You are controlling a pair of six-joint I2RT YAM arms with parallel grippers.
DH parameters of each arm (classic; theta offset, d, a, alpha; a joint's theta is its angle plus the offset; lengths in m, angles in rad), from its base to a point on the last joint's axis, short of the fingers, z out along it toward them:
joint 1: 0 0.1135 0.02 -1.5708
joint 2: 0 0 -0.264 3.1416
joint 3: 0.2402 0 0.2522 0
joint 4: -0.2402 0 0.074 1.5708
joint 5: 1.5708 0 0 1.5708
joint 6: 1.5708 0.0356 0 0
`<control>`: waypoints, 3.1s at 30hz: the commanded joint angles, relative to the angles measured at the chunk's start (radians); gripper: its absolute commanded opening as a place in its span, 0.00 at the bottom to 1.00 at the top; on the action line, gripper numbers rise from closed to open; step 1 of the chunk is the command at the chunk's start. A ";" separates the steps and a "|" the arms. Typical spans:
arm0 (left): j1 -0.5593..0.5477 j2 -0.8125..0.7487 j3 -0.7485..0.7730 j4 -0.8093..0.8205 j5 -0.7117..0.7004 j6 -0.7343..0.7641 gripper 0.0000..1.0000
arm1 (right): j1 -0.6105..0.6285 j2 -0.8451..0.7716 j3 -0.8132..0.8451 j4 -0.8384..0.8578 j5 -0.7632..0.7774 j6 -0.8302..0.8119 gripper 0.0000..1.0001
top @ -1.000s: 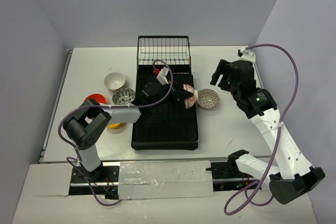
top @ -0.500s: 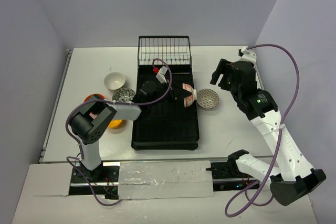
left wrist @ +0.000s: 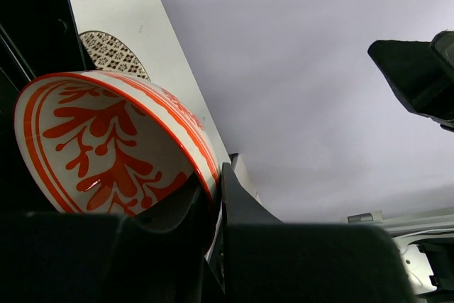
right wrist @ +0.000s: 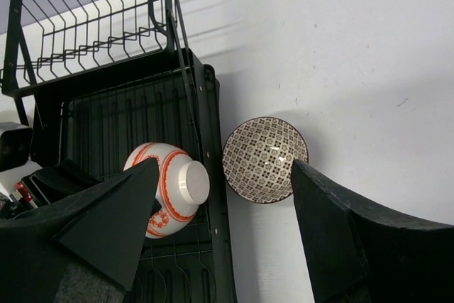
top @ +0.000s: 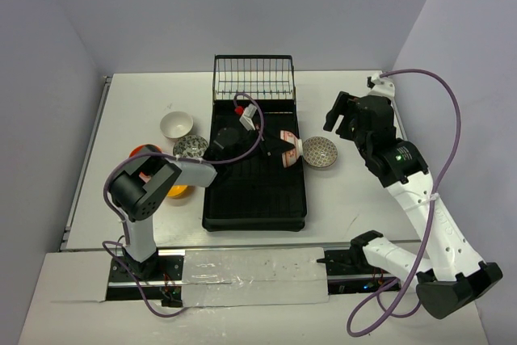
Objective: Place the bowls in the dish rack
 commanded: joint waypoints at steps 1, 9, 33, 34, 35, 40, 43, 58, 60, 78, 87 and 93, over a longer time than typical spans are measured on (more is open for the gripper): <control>-0.008 -0.044 -0.028 0.035 0.035 0.017 0.00 | 0.009 -0.026 -0.004 0.054 0.005 -0.007 0.82; 0.000 -0.046 -0.081 0.043 0.033 0.020 0.00 | 0.007 -0.036 -0.009 0.059 0.003 -0.007 0.83; 0.003 -0.014 -0.065 -0.068 -0.030 0.122 0.01 | 0.010 -0.042 -0.032 0.088 -0.040 -0.018 0.83; 0.003 -0.011 -0.061 -0.069 -0.028 0.120 0.01 | 0.012 -0.042 -0.032 0.088 -0.043 -0.018 0.83; 0.003 -0.008 -0.061 -0.066 -0.030 0.120 0.01 | 0.012 -0.042 -0.032 0.089 -0.043 -0.019 0.83; 0.004 0.005 -0.059 -0.065 -0.033 0.126 0.05 | 0.010 -0.046 -0.035 0.094 -0.044 -0.021 0.83; 0.004 0.009 -0.067 -0.074 -0.039 0.132 0.06 | 0.013 -0.049 -0.037 0.097 -0.048 -0.022 0.83; 0.012 0.055 -0.094 -0.065 -0.062 0.142 0.11 | 0.024 -0.060 -0.038 0.103 -0.043 -0.029 0.83; 0.013 0.054 -0.091 -0.088 -0.067 0.160 0.11 | 0.026 -0.059 -0.037 0.105 -0.043 -0.029 0.83; 0.018 0.055 -0.140 -0.100 -0.050 0.194 0.29 | 0.027 -0.057 -0.040 0.103 -0.031 -0.029 0.83; 0.018 0.025 -0.145 -0.111 -0.062 0.206 0.43 | 0.027 -0.056 -0.038 0.099 -0.029 -0.032 0.84; 0.017 -0.037 -0.127 -0.158 -0.058 0.243 0.49 | 0.027 -0.060 -0.044 0.100 -0.029 -0.032 0.84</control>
